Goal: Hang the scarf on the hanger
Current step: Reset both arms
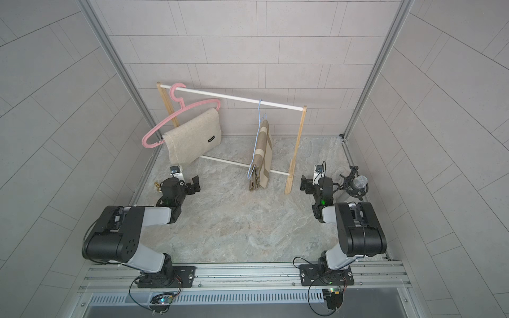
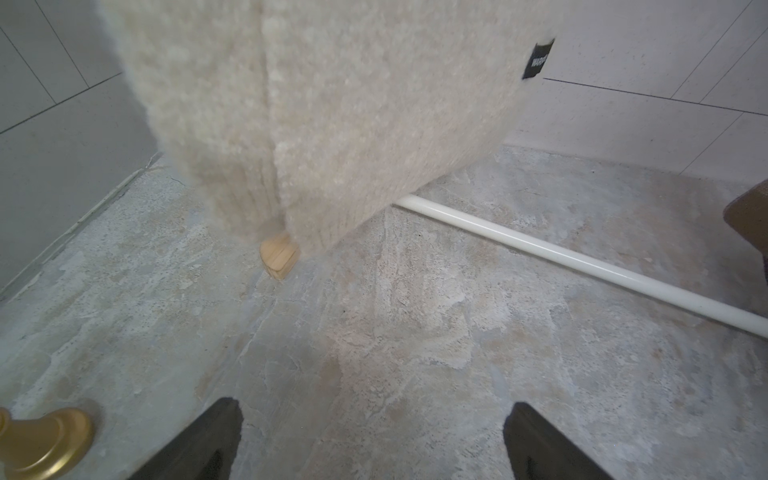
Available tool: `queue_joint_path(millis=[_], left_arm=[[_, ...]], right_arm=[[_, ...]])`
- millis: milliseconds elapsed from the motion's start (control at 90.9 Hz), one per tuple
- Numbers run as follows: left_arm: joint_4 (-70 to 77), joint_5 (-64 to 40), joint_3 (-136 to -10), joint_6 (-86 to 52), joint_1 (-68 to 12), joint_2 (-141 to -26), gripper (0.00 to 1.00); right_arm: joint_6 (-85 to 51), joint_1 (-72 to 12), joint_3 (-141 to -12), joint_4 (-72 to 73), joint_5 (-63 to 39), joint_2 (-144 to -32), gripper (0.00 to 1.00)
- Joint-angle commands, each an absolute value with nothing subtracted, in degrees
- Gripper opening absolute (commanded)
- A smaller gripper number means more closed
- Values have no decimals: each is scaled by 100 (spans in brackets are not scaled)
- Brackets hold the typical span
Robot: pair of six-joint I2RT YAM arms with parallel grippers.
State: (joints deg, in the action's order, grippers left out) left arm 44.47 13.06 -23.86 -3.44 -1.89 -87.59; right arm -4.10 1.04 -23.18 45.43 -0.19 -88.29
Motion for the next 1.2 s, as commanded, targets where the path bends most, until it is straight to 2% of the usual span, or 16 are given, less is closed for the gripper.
queue_joint_path(millis=[0,198,396,682,1189], left_arm=[[4359,1267,-2461,-278,-189,-8752,100],[4814,578,-2141,16,-200,-8629,100],[5836,1107,-1523,-183,-202,-8556,100],[4346,715,-2474,-16,-208,-8752,100],[4351,658,-2470,-17,-202,-8755,100]], right_arm=[[-440,114,-2361,4553,16,-8745,100],[-447,114,-2362,4553,10,-8745,100],[-441,114,-2364,4557,10,-8747,100],[-442,114,-2364,4553,17,-8746,100],[-440,114,-2364,4554,14,-8745,100]])
